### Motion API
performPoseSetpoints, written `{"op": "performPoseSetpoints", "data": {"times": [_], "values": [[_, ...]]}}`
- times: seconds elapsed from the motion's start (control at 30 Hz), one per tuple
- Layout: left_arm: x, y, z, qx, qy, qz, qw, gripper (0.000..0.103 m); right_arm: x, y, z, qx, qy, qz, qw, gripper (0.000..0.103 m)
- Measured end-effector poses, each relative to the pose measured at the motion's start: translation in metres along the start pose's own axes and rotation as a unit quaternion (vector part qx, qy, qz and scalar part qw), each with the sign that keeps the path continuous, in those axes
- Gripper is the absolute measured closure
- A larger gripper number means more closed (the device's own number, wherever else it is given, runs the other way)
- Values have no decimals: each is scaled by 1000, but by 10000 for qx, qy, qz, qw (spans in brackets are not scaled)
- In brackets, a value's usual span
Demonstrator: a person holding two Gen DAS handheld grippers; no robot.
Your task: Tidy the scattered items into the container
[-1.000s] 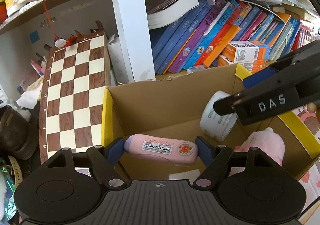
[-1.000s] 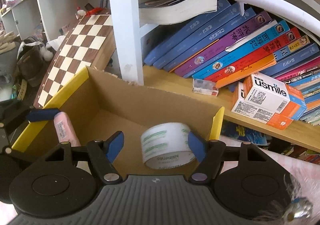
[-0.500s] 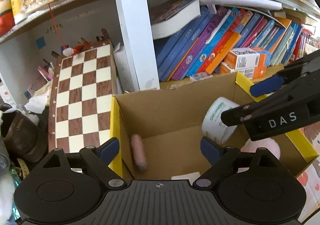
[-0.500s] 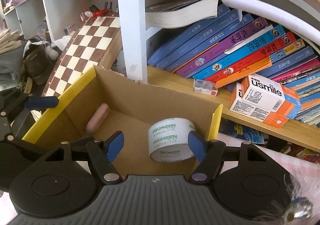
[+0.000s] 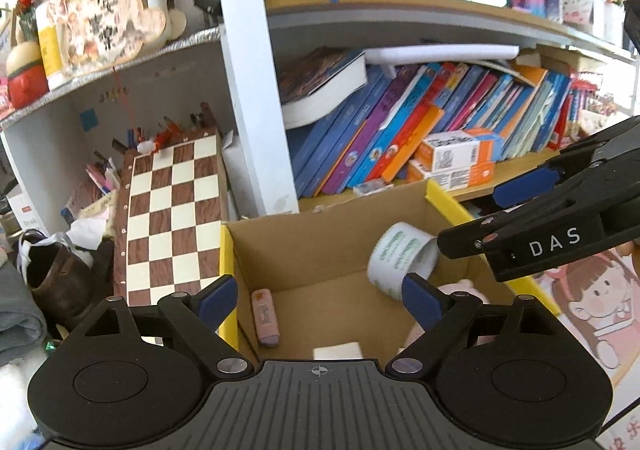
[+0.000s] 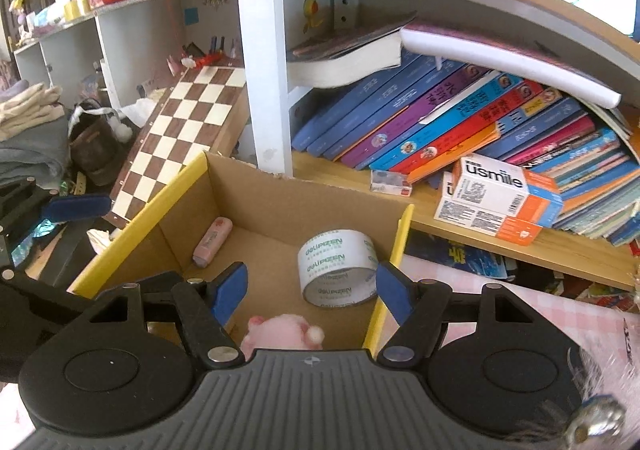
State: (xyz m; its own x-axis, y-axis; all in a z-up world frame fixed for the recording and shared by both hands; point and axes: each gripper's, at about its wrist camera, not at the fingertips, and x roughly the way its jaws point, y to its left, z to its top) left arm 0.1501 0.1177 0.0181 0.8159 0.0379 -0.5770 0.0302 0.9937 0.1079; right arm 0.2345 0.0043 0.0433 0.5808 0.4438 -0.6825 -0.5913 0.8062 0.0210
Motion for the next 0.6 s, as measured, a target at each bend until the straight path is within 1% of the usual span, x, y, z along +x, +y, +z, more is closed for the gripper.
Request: {"op": "performPoseSetpoints", "data": {"times": [0.2, 0.27, 0.3, 0.6], "values": [[-28, -13, -1, 2, -138, -68, 9999, 11, -33, -5, -12, 234, -141, -6, 9996, 32], [-37, -17, -3, -17, -174, -93, 9998, 7, -43, -9, -18, 338, -183, -36, 9993, 32], [-40, -19, -4, -19, -191, -105, 9998, 7, -48, -11, -21, 378, -202, -55, 9991, 32], [-58, -40, -12, 120, -131, -250, 9995, 7, -83, -31, -54, 741, -245, -249, 9966, 32]]}}
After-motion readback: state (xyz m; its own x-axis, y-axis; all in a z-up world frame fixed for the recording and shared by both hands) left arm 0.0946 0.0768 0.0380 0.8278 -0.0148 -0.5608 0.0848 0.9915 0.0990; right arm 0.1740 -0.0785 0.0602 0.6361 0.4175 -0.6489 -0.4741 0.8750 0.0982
